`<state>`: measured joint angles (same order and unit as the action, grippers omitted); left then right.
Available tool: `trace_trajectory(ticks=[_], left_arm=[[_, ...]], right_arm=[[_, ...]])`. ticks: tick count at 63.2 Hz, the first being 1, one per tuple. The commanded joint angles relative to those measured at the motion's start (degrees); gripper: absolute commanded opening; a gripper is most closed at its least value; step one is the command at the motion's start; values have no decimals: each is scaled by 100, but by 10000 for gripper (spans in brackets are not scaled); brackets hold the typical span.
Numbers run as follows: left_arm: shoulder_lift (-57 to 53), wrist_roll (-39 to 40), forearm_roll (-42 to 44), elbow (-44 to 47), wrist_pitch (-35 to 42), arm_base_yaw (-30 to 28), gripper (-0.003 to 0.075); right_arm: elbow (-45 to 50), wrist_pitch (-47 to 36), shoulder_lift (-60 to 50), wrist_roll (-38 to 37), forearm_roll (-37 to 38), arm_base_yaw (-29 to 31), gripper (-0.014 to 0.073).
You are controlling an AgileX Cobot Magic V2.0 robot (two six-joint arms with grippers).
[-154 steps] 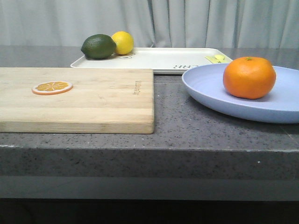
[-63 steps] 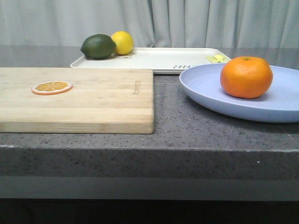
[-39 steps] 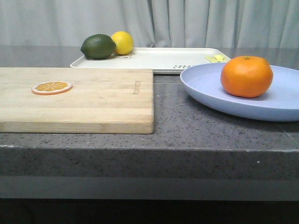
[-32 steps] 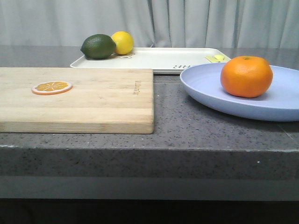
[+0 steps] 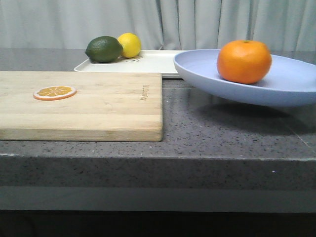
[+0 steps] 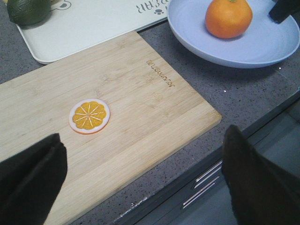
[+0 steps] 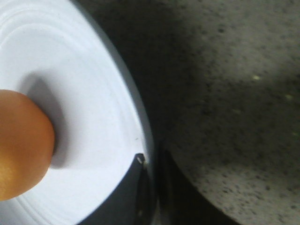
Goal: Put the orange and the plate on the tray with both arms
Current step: 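Grip the plate rim with the right gripper and lift the plate, then carry the plate with the orange onto the white tray and release it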
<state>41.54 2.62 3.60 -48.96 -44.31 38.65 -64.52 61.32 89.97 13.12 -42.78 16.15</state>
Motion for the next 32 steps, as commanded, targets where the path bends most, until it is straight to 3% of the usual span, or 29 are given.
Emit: trace_trajectory(ticks=[1,11,32], left_arm=[[-21,58,13,-148,421,-25,652],[-21,58,13,-148,421,-25,652],[-21,58,13,-148,421,-25,652]], right_arm=[[-432,-178,-224,-268,-556,-251,-108],[-1140,-709,-35,-924,-539,-780,-108],[-3244,-837,1316,-2055,-425,-1489,-108]])
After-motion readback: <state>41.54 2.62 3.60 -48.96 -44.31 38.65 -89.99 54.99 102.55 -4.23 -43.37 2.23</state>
